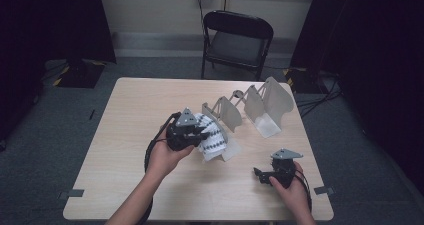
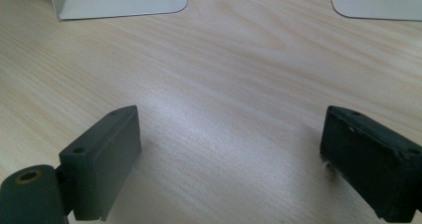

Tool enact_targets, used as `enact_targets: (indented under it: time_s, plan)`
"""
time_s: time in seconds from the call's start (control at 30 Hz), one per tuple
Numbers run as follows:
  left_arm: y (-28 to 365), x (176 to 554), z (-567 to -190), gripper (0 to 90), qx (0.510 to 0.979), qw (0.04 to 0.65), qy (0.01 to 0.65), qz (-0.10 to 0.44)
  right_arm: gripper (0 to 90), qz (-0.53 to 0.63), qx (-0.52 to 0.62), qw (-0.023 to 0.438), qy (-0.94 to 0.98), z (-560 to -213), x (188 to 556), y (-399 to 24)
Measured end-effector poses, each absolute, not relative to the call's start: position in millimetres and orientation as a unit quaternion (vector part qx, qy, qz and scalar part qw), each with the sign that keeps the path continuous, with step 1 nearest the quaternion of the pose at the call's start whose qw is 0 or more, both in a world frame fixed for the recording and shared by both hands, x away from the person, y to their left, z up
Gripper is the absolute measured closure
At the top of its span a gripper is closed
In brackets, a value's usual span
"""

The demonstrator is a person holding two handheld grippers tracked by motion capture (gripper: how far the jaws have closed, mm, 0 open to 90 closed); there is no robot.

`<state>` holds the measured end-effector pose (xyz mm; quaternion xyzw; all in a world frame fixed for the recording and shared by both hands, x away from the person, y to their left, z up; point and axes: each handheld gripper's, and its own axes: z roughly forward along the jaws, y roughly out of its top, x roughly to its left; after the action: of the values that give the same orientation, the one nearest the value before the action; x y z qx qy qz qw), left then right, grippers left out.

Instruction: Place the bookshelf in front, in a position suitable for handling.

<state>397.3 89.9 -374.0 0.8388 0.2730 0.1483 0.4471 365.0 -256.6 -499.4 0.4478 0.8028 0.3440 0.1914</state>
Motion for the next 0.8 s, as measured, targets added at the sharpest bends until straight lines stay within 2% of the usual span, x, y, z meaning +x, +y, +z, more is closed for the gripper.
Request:
enact_targets:
  time_s: [0.8]
  plan:
    - [70.9,401.3,-453.1,72.2,0.848,0.420,0.304,0.109,8.6,0.344,0.448,0.191,0.803,-499.4,365.0,-256.6]
